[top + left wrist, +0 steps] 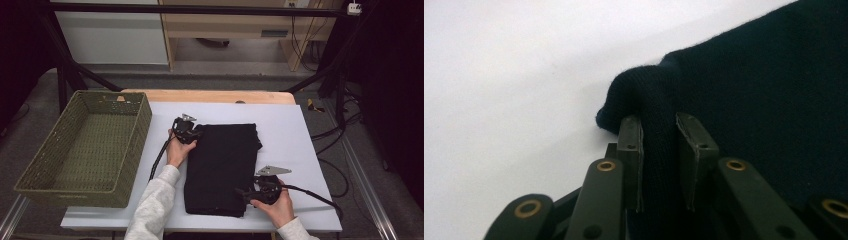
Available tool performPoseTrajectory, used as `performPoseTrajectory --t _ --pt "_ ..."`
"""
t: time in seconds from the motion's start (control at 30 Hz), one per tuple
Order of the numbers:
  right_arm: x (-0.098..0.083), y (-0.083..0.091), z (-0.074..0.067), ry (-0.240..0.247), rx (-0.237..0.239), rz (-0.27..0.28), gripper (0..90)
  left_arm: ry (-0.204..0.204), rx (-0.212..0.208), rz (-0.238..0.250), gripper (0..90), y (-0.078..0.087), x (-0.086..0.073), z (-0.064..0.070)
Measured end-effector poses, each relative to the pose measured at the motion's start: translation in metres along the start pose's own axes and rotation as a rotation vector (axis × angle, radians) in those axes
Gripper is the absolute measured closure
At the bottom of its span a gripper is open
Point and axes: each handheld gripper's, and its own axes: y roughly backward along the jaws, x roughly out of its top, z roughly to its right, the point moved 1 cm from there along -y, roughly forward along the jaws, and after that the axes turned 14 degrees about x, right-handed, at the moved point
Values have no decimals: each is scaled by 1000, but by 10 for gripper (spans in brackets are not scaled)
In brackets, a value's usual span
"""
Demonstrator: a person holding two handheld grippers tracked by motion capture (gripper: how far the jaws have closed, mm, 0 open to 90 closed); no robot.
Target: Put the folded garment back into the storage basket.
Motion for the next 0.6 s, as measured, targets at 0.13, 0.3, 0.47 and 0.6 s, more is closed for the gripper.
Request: performPoseTrajectory --t 0.13,0.3,0.47,0.6 --pt "0 0 -3 -4 14 0 202 10 -1 -3 740 0 0 0" --pt "1 -2 -5 -2 0 -6 286 33 -9 -5 742 -1 1 -1" --pt "2 -4 -9 -2 -46 -14 361 31 -10 -1 744 -1 0 -1" --pt "1 -3 -10 -12 -49 -13 477 55 -35 -6 756 -1 0 -4"
